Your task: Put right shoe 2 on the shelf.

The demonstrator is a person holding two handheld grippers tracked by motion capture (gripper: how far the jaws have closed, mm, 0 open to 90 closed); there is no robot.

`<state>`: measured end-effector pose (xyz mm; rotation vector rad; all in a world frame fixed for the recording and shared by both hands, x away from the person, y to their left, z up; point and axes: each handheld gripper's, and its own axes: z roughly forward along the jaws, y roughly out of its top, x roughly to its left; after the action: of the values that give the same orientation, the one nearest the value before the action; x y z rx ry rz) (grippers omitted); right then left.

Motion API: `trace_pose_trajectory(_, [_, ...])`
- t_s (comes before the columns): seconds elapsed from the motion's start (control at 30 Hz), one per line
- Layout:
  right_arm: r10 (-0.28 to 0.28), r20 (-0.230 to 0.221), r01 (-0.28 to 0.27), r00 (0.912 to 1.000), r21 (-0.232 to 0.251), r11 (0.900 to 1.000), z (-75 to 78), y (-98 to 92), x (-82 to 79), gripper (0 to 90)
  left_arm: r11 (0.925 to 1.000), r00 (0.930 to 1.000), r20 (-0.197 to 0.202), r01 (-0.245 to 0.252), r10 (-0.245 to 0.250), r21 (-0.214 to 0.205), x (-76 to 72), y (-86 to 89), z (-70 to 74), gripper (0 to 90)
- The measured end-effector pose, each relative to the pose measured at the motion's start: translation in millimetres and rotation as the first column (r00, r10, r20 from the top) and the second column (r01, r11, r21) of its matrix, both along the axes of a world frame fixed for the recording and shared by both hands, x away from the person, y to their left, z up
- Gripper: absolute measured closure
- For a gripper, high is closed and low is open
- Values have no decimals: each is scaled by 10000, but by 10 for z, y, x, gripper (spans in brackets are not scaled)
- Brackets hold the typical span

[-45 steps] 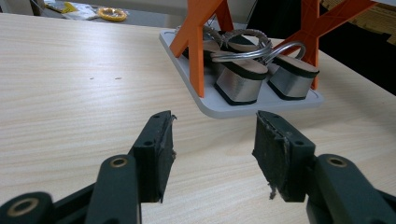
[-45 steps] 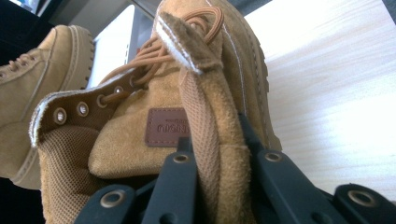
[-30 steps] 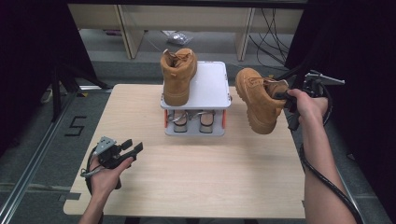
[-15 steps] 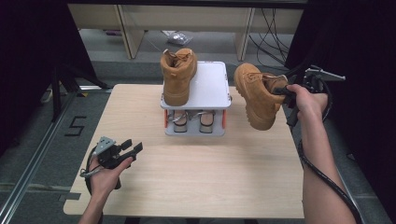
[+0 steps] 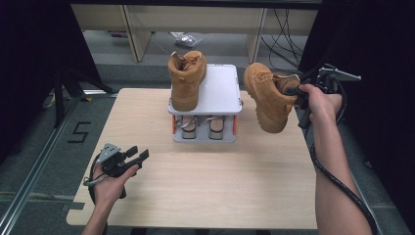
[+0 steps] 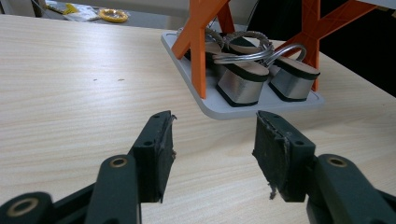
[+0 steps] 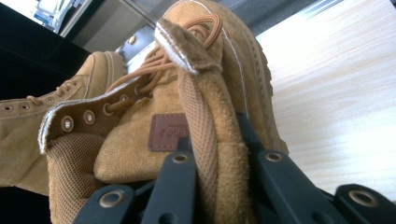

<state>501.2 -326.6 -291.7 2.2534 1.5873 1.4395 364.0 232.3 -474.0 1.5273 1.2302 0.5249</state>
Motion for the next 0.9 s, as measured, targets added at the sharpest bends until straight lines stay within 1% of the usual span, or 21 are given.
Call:
trace_pose_trajectory(0.03, [56,63,-54,10000,-243,9997,7,-5,3,827,10000,10000,1,4,-4,-3,-1,0,0,465])
trace_pose_trajectory(0.07, [56,63,-54,10000,-243,9997,7,-5,3,827,10000,10000,1,4,-4,-3,-1,0,0,465])
trace_pose_trajectory(0.1, [-39,37,39,10000,30,10000,27,12,5,827,10000,10000,-1,7,-7,1,0,-2,0,465])
trace_pose_trajectory(0.13, [15,128,-12,9999,-246,9997,28,8,8,827,10000,10000,6,17,-17,16,0,-2,1,465])
trace_pose_trajectory(0.17, [29,167,-25,9999,-198,9998,41,9,9,827,10000,10000,7,21,-21,11,0,-3,0,465])
trace_pose_trajectory(0.2, [-46,98,47,9999,-73,10000,57,26,9,827,10000,10000,16,23,-23,15,0,-3,1,465])
trace_pose_trajectory(0.23, [-46,98,47,9999,-73,10000,57,26,9,827,10000,10000,16,23,-23,15,0,-3,1,465])
trace_pose_trajectory(0.27, [-81,113,80,9999,61,9999,75,42,14,827,10000,10000,10,14,-14,-3,-1,-5,0,465])
trace_pose_trajectory(0.43, [-59,162,59,9999,-16,10000,98,66,25,827,10000,10000,-28,17,-17,24,0,-4,-6,465])
trace_pose_trajectory(0.47, [14,383,-12,9993,-68,10000,98,74,38,826,10000,10000,-28,14,-14,22,0,-4,-7,465])
trace_pose_trajectory(0.5, [-78,261,75,9996,94,9999,110,92,40,826,10000,10000,-28,13,-13,24,0,-4,-7,465])
trace_pose_trajectory(0.57, [-93,175,90,9998,188,9998,127,118,50,826,10000,10000,-30,20,-20,22,0,-6,-8,464])
trace_pose_trajectory(0.6, [-41,254,36,9997,185,9998,127,122,54,826,10000,10000,-42,24,-24,13,1,-7,-9,464])
trace_pose_trajectory(0.7, [-83,272,79,9996,156,9998,140,144,65,826,10000,10000,-60,53,-52,16,-3,-6,-7,463])
trace_pose_trajectory(0.77, [-43,310,36,9995,238,9997,152,159,71,825,10000,10000,-15,75,-75,-19,-5,-9,-1,463])
trace_pose_trajectory(0.8, [-32,358,26,9994,163,9999,160,174,79,825,10000,10000,-31,61,-61,-3,-6,-10,4,463])
trace_pose_trajectory(0.83, [-29,267,23,9996,231,9997,178,183,81,825,9999,9999,15,110,-110,-24,-3,-7,4,463])
trace_pose_trajectory(0.87, [-29,267,23,9996,231,9997,178,183,81,825,9999,9999,-1,107,-107,-2,-5,-6,6,463])
trace_pose_trajectory(0.9, [-12,331,9,9995,99,10000,184,189,87,824,10000,10000,-41,40,-39,49,-9,-8,10,463])
